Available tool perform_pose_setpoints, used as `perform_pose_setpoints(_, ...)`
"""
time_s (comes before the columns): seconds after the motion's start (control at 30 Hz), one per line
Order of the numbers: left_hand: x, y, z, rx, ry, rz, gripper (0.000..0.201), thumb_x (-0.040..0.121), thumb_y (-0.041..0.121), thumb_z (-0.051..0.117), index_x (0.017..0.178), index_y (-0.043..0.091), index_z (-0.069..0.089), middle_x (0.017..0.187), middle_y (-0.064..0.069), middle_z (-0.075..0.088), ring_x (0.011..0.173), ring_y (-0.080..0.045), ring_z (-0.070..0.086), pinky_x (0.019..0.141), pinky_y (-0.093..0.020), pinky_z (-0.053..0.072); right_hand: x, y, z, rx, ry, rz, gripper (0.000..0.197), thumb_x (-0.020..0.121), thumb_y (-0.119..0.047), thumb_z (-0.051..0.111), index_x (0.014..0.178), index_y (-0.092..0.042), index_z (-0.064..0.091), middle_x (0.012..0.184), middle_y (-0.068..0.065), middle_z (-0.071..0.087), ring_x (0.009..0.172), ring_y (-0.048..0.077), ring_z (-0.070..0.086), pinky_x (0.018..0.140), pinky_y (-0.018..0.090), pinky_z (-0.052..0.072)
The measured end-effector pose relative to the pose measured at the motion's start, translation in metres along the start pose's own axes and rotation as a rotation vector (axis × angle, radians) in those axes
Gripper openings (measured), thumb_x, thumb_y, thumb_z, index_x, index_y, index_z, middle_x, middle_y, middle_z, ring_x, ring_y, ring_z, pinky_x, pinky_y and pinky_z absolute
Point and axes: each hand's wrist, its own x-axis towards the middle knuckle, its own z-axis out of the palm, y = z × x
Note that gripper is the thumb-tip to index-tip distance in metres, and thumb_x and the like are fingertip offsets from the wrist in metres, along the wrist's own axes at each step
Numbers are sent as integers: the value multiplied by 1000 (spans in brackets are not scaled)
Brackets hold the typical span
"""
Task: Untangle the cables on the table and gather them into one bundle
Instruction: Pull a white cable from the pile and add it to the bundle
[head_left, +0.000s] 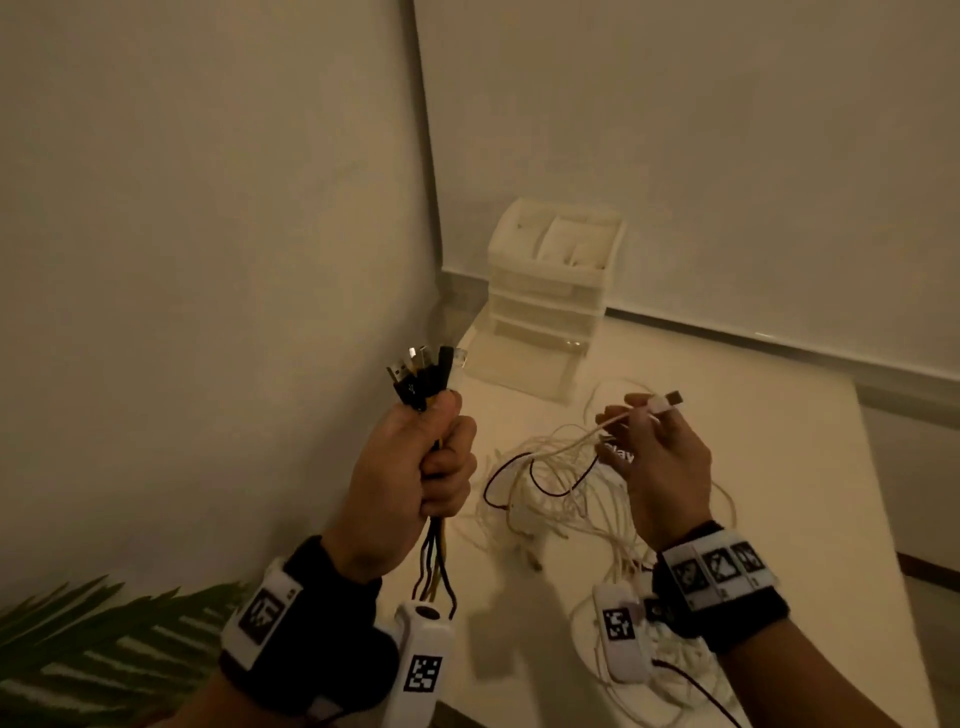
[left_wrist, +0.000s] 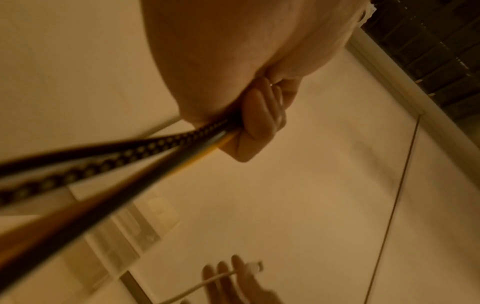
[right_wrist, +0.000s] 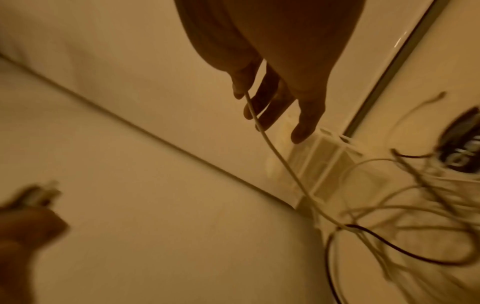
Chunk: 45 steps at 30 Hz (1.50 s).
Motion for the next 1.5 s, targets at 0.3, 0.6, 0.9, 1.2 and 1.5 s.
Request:
perform_pose_setpoints(0.3, 44, -32, 54, 207, -106, 12, 30, 91, 21, 55, 69, 19, 35, 60, -7, 13, 46, -18, 8, 41, -25, 12, -32, -83, -8, 39, -4, -119, 14, 94, -15, 59, 93, -2, 63, 71, 6, 61, 55, 17, 50, 50, 28, 42)
perform_pose_setpoints(0.6, 57, -50, 92, 421, -23, 128, 15, 94, 19, 60, 93, 7, 52, 53, 10, 49, 43, -3, 46, 44, -15, 38, -71, -82, 8, -197, -89, -233, 10, 94, -12, 60, 88, -4, 58, 68, 6, 62, 51, 11, 54, 52, 24, 46)
perform_pose_setpoints(0.9, 57, -57, 94, 495, 12, 78, 25, 102, 29, 45, 80, 19, 52, 44, 8, 47, 39, -8, 45, 42, -25, 39, -71, -72, 2, -342, -187, -211, 26, 89, -11, 64, 89, -16, 39, 72, 3, 60, 54, 16, 61, 54, 32, 54)
perform_pose_setpoints(1.2, 72, -32, 61, 450, 124, 267, 42, 99, 43, 40, 74, 10, 40, 61, 4, 39, 56, -15, 37, 55, -31, 36, -42, -14, -24, -695, -519, -392, 23, 101, -30, 43, 88, -13, 50, 62, -7, 52, 53, 10, 50, 55, 24, 42)
perform_pose_setpoints(1.5, 61, 11, 51, 141, 179, 421, 37, 99, 35, 39, 65, 21, 43, 59, 5, 30, 46, -11, 29, 43, -26, 32, -21, 30, -45, -1114, -765, -354, 21, 101, -23, 42, 82, -14, 43, 74, -4, 48, 65, 12, 42, 62, 25, 33)
